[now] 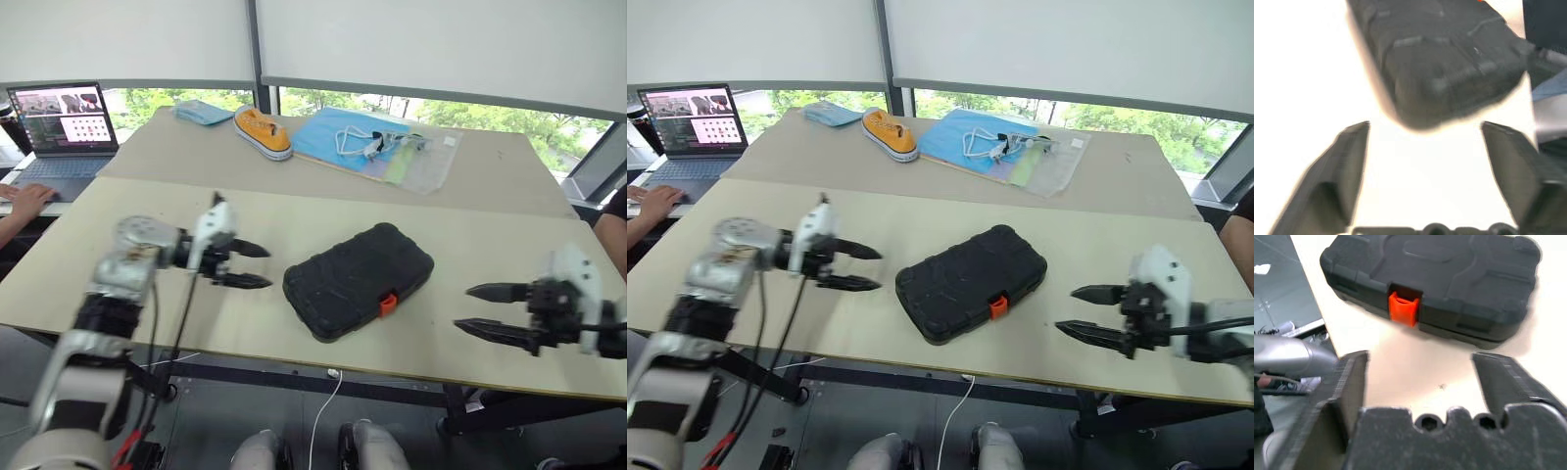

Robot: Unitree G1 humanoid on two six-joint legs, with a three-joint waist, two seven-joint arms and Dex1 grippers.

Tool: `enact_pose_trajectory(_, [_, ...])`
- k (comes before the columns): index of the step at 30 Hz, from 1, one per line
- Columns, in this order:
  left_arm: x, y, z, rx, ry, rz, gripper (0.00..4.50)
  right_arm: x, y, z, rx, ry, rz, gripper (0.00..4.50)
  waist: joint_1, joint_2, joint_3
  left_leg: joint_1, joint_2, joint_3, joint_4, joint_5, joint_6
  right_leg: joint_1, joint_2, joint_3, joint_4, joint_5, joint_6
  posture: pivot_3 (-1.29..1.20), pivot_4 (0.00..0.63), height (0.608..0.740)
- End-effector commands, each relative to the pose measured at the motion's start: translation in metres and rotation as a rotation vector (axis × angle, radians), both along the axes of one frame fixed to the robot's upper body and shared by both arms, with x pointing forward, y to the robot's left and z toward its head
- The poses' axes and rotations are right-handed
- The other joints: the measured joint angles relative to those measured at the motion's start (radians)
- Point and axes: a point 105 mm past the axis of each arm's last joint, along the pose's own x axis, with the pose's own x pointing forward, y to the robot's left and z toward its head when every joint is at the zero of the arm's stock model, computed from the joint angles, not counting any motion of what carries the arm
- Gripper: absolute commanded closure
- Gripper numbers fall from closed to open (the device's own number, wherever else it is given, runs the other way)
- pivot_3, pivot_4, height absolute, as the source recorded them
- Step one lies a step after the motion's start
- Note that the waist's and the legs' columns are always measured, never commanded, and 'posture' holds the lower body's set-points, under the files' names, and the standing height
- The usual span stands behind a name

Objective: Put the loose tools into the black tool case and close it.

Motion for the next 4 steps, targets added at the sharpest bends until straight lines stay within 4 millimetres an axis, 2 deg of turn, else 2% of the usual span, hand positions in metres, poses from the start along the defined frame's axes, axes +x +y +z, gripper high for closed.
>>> enact_pose_trajectory(1, [-0.0188,0.0081,0.0304,-0.044,-0.042,-0.004,0.04,-0.0086,-0.0099,0.0193,0.035,0.026,0.041,0.05,0.012,0.0,0.0,0.0,0.0,0.0,0.0,0.0,0.0,0.0,0.0,0.0,0.0,0.0,0.0,0.0,0.15,0.718])
enact_pose_trajectory(4, [-0.019,0.0153,0.0344,-0.061,-0.047,0.05,0.04,-0.0094,-0.0116,0.0207,0.037,0.034,0.055,0.05,0.022,0.0,0.0,0.0,-0.001,-0.001,0.0,-0.001,0.002,0.001,-0.002,-0.001,-0.002,-0.001,0.002,0.0,0.15,0.718])
